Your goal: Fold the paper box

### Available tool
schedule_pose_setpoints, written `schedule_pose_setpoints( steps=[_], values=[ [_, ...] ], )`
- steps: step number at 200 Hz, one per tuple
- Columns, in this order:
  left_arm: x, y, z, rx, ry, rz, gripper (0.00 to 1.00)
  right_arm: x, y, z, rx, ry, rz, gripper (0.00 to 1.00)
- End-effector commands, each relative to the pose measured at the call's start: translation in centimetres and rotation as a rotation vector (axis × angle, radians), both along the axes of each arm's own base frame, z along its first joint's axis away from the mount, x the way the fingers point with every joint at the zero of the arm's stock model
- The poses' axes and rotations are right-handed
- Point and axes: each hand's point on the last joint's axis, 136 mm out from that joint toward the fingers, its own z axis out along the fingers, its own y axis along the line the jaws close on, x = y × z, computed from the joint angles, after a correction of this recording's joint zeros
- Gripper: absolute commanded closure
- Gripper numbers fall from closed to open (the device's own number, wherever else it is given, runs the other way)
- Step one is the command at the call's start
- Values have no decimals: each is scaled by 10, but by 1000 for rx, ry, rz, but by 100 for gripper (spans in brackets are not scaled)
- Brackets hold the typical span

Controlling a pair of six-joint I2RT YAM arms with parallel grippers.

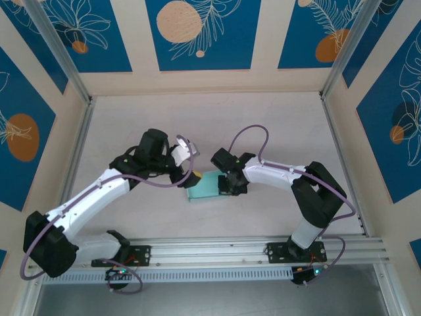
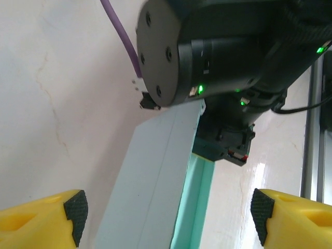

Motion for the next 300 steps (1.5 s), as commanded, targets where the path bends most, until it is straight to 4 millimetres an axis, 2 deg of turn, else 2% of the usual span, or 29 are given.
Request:
schedule_pose_setpoints(
  steps=[1,28,59,97,109,129,173,193,207,226,234,268,300],
  values=[
    [-7,-3,-13,77,13,-42,16,-6,3,3,6,20,15,94],
    [8,0,-30,167,-4,8,21,-7,6,2,16,23,17,94],
    [33,10,-44,265,-50,115,47,-9,7,1,11,25,18,94],
    [56,18,-40,311,-98,218,77,-14,6,-1,14,36,4,94],
    [59,18,-40,317,-97,232,81,-15,5,-1,12,38,-2,93],
    [65,20,-42,333,-93,267,100,-16,4,-2,10,41,-22,93],
    [59,26,-41,362,-82,247,100,-18,-6,-5,13,54,-83,90],
    [56,28,-41,378,-70,244,100,-19,-8,-6,31,58,-101,83],
    [52,25,-42,371,-60,215,100,-16,-4,-4,47,43,-86,72],
    [44,20,-43,352,-44,166,100,-5,1,7,70,5,-60,59],
    [41,19,-43,348,-41,149,100,-1,3,10,81,-8,-56,56],
    [34,17,-47,349,-24,109,100,21,15,31,168,-83,-13,50],
    [35,19,-50,381,-28,90,100,42,13,43,214,-134,23,43]
  ],
)
